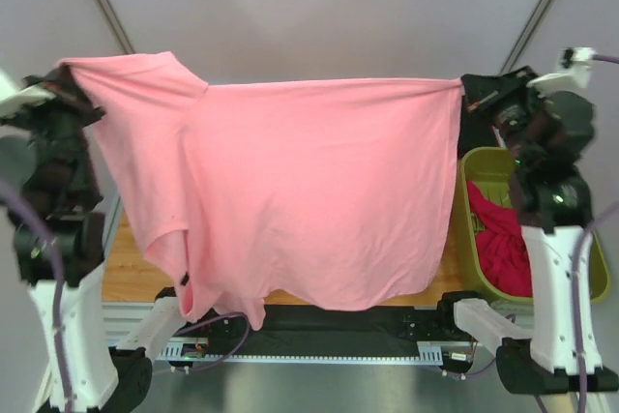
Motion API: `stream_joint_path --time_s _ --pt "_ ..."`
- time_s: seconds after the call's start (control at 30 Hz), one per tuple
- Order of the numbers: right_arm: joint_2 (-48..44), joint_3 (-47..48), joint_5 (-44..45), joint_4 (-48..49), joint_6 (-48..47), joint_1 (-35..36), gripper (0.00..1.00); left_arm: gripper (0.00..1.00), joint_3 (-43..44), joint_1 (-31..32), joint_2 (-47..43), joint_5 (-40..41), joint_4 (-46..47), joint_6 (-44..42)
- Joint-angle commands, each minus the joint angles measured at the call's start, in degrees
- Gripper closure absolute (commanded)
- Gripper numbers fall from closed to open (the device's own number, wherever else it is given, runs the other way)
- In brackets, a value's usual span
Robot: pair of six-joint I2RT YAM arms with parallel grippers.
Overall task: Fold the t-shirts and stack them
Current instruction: Flatten the tshirt out, then fold the tshirt
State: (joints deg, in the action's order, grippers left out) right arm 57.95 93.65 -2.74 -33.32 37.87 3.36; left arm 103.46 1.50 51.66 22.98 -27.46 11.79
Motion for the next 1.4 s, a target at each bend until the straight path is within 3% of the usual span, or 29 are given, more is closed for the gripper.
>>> stream_joint_path --time_s 0.0,0.13,0.17,0.3,0.43,0.57,0.7,0.97,1.1,1.37 --pt "6.19 -14.17 3.62 15.45 1.33 0.07 1.0 1.0 -13.78 -0.18 7.39 -2.06 8.46 -3.0" --pt "17.32 -25.17 -2.79 32.77 4.14 1.47 1.0 1.0 -27.39 -0.18 13.28 -6.88 18.22 -9.92" --pt "20.33 -25.18 -3.4 37.93 3.88 1.74 1.0 1.0 -29.52 -0.35 14.95 -7.77 22.24 -10.99" --pt "37.55 -18.35 -6.66 40.44 0.99 2.09 1.0 1.0 -34.99 -3.07 28.53 -18.57 29.21 -13.81" --pt "53.97 -6.15 -6.58 37.9 -1.65 1.83 1.0 1.0 -32.2 -4.75 41.66 -26.4 29.4 -15.56" --pt "62.88 2.3 -7.62 34.56 -2.18 1.48 1.0 1.0 -24.64 -5.54 52.37 -28.69 24.59 -17.94" --pt "68.95 9.87 -9.56 31.67 -2.62 1.57 1.0 1.0 -15.76 -5.45 57.13 -26.59 18.25 -19.17" --pt "76.87 21.39 -9.65 25.07 -2.36 0.34 1.0 1.0 -7.57 -4.58 58.47 -27.47 9.99 -15.57" --pt "79.15 25.61 -9.12 22.69 -1.92 -0.45 1.0 1.0 -8.89 -1.67 56.19 -23.86 6.11 -13.04" --pt "83.02 32.91 -9.65 18.92 -2.88 -1.51 1.0 1.0 -21.45 2.63 48.02 -23.07 5.32 -9.33"
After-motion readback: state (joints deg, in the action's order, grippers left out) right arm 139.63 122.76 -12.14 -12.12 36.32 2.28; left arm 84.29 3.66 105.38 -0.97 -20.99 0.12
